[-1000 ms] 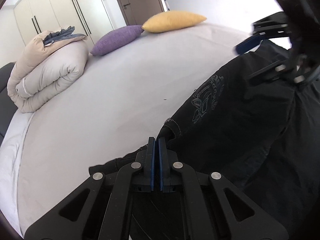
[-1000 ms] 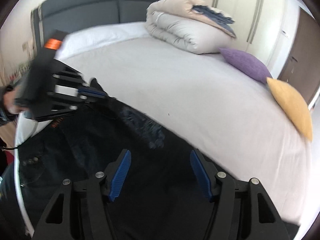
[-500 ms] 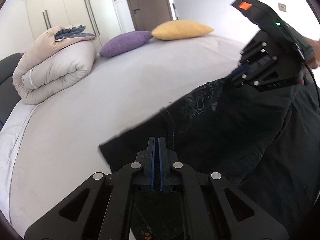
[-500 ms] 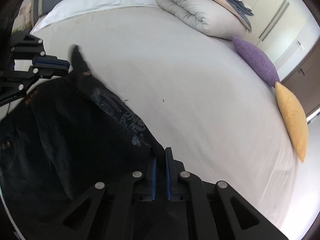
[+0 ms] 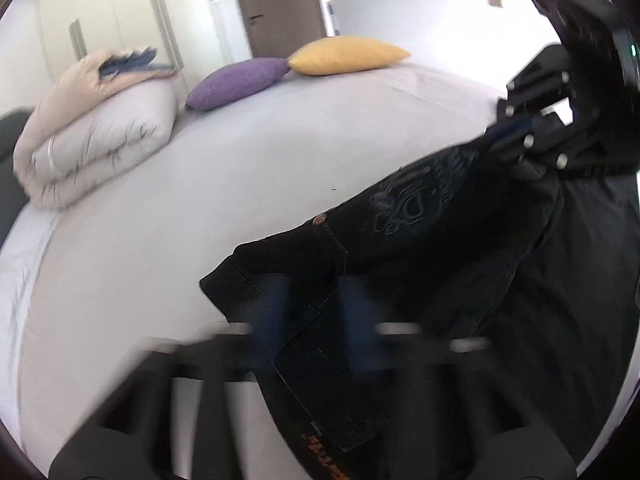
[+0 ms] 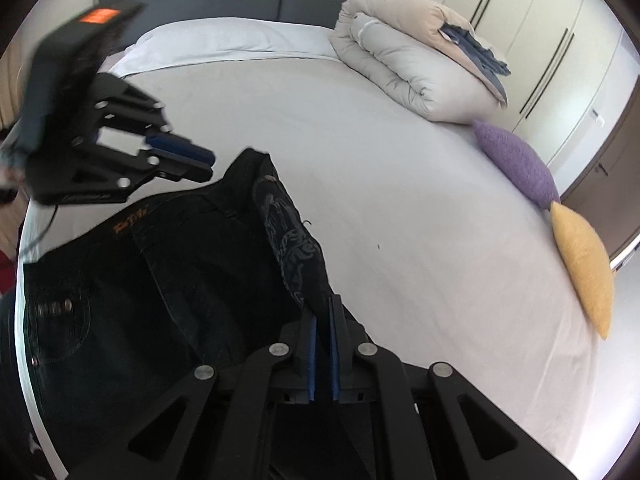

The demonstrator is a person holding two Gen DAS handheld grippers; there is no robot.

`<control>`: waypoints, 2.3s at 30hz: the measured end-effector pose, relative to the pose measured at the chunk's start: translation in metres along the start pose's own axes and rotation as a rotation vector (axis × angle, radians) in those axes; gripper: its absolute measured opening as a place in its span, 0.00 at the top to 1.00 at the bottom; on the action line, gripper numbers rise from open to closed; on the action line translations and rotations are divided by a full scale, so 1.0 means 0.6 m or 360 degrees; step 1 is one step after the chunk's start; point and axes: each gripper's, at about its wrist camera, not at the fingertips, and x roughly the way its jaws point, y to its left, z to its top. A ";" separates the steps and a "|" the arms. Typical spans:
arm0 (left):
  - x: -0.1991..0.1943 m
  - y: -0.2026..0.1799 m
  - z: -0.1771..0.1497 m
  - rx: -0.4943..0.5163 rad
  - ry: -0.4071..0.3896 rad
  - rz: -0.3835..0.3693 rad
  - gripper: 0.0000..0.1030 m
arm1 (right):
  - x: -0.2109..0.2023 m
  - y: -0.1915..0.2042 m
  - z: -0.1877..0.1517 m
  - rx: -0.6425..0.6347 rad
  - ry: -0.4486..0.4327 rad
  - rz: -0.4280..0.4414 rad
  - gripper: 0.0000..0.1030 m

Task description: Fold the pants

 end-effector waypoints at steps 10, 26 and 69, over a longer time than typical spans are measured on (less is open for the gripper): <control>0.016 -0.049 0.035 0.0604 -0.0040 0.0217 0.00 | -0.035 0.008 -0.021 -0.0056 -0.0052 -0.0008 0.95; 0.045 -0.015 0.019 0.0687 0.0221 0.0019 0.86 | -0.076 0.033 -0.067 -0.0134 -0.0052 -0.0019 0.95; -0.231 -0.287 -0.346 0.0748 0.0347 -0.0130 0.82 | -0.128 0.456 -0.335 -0.1173 0.0252 -0.0439 0.92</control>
